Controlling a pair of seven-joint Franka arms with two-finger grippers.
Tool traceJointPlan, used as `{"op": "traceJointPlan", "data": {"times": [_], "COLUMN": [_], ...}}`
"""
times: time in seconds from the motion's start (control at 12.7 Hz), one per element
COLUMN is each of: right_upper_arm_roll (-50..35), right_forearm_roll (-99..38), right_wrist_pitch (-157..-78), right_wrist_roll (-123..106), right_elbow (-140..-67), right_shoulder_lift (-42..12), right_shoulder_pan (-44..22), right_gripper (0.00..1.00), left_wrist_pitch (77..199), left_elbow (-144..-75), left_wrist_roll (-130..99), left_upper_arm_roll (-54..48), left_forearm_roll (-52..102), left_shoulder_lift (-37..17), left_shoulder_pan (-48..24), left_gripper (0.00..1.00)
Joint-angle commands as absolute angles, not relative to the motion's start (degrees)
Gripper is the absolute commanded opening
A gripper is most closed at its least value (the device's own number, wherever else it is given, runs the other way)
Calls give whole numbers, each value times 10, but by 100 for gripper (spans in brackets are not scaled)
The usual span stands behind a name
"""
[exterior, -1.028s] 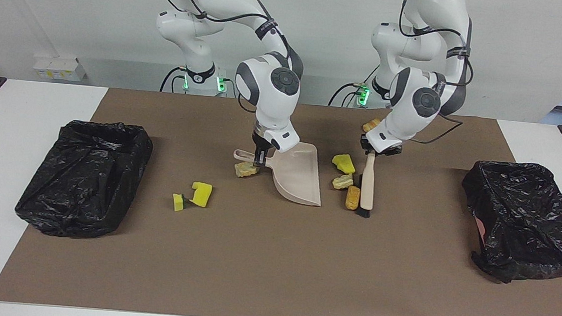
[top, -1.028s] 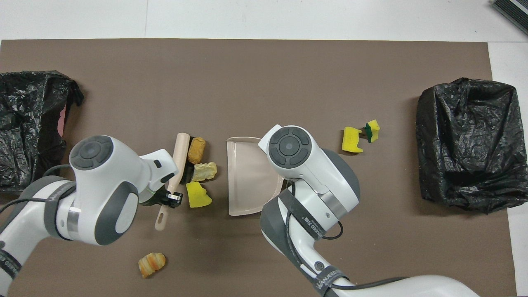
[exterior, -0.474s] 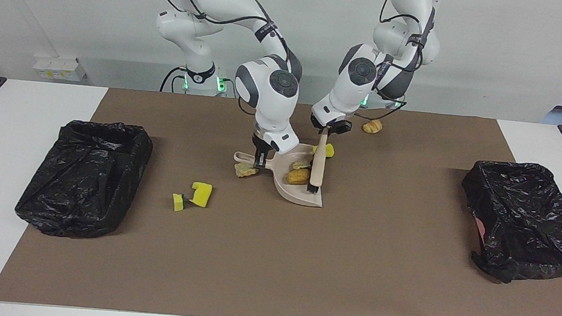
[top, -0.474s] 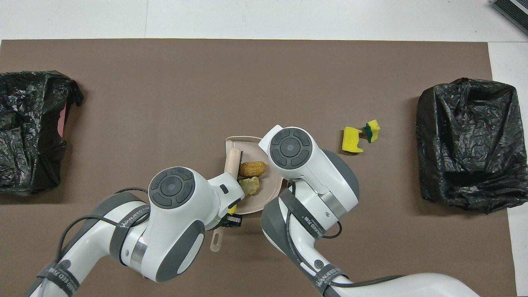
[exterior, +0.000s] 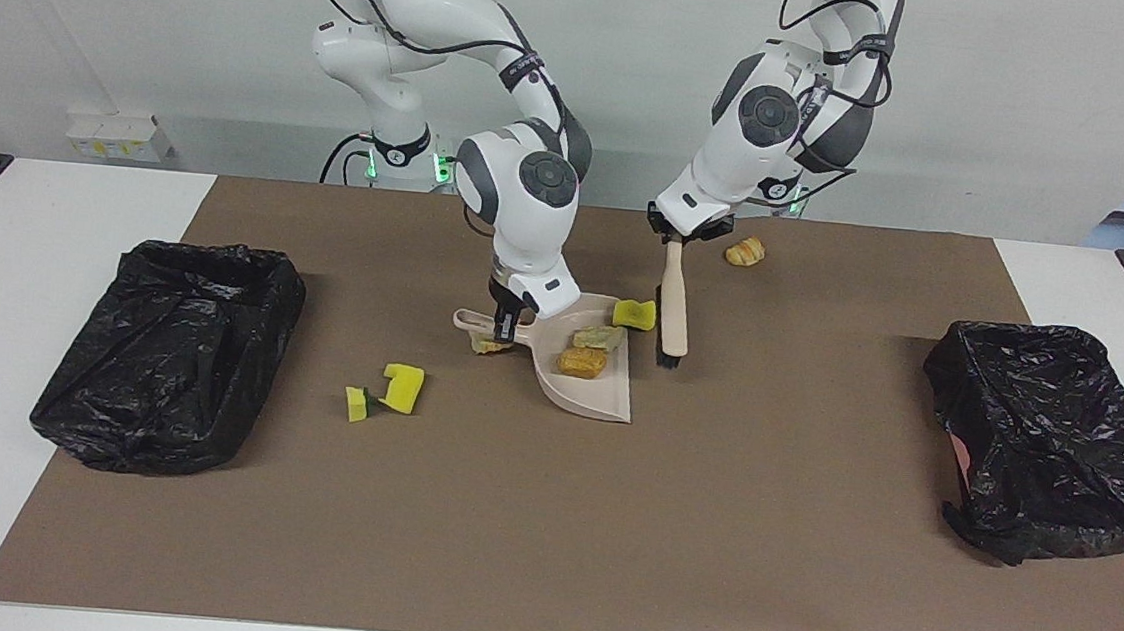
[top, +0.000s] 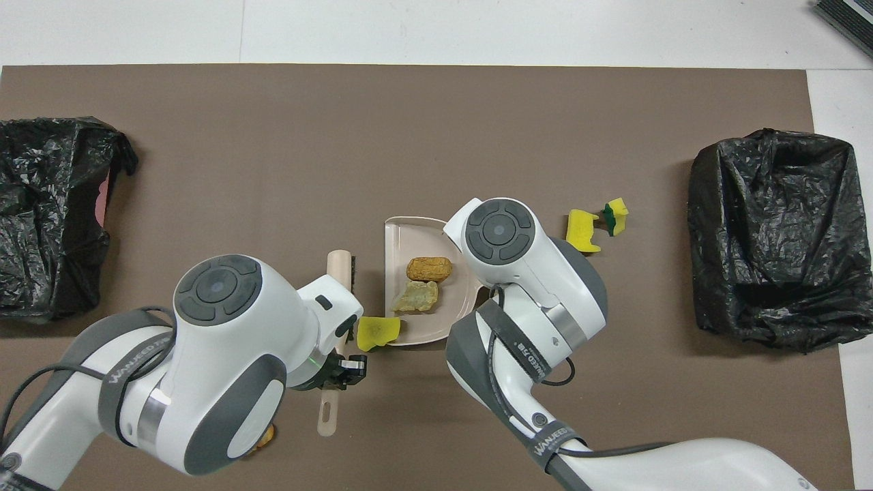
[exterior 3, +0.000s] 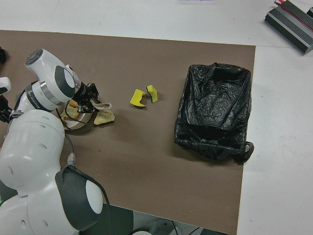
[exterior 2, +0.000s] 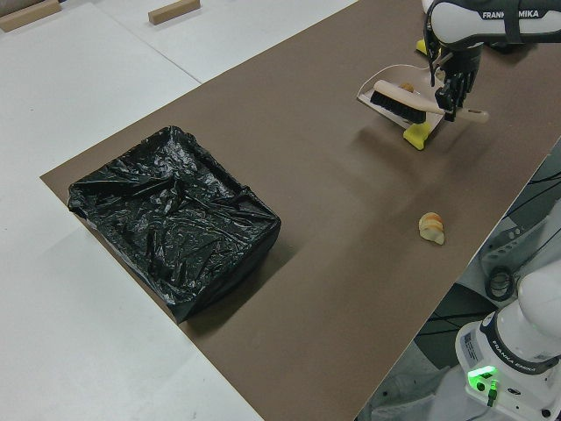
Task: Sweep and dump trash in bin
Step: 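Push the scraps and sponge into the dustpan with the left gripper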
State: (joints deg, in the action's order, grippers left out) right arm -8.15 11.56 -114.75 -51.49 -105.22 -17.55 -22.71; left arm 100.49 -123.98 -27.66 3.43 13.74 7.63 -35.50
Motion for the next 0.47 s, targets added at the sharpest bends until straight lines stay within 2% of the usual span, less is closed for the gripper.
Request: {"op": "traceJointPlan", "data": {"times": [0.0,0.4], "right_upper_arm_roll": [-88,-89], "right_forearm_roll": [127,128], "right_wrist_pitch": [-1146,-1157], "right_wrist_roll": [-536,-558], "right_elbow": [-1056,-1077], "right_shoulder_lift": [-171,-159], "right_shoulder_pan": [-231,-247], "right_gripper": [0,0], "left_wrist_pitch": [967,915], "left_elbow": [-1277,-1372], "left_wrist_roll": [-396,-582], "left_upper_arm_roll": [31,30], "left_forearm_roll": [112,76], "left_shoulder_lift": [116,198], "left_shoulder_pan": [-349,-349], "left_gripper": [0,0]}}
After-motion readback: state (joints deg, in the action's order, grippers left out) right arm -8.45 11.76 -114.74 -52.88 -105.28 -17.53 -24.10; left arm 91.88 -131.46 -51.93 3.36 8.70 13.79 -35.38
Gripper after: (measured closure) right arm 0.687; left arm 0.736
